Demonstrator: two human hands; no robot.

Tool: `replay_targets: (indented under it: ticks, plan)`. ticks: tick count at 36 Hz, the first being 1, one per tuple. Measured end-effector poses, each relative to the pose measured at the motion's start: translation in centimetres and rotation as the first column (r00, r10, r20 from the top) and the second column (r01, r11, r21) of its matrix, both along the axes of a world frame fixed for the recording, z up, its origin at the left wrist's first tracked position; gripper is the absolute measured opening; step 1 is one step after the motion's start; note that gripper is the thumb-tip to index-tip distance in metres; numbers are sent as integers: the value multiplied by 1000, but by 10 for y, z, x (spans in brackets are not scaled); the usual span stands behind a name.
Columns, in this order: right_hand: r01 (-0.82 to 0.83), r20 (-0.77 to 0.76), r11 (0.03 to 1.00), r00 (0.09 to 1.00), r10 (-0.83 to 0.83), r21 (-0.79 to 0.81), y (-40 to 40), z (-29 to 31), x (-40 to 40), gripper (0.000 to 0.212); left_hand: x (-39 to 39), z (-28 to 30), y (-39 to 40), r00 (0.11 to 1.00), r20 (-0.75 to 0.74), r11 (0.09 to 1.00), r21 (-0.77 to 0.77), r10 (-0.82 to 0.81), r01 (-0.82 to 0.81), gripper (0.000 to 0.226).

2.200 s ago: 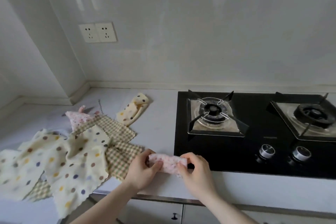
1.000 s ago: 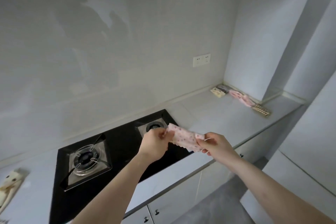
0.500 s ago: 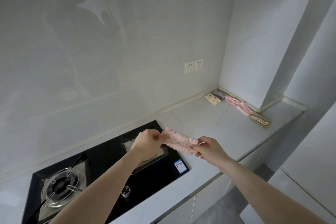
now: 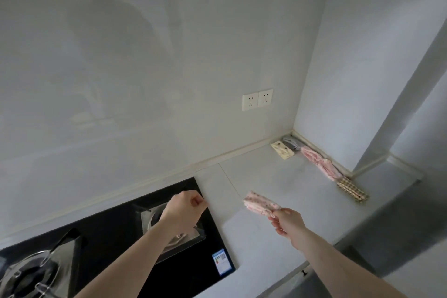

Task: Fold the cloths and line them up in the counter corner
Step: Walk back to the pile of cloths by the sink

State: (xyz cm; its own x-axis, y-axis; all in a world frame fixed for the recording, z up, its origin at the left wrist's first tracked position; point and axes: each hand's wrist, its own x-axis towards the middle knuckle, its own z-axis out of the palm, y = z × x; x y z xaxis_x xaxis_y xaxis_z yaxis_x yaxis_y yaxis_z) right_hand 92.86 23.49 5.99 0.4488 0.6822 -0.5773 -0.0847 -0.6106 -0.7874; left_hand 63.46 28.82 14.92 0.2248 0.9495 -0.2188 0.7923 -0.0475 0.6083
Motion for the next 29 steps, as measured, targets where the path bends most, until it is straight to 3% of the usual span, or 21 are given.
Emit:
replay_targets:
  ticks: [14,23,29]
  plan:
    - [122,39,988,992,-119,-91,118,-70,158,25,105,-21,79,990,-62,986,-101,127,-132,7]
    - [226,-30,963,972,-233,-148,144,-116,225,26,172,-36,96,994,-76,982,-164,79,-91,7]
    - [96,-52,978,993,-107,-186,153,-101,251,24,185,-34,108,987,-116,980,-157,107,-125,6]
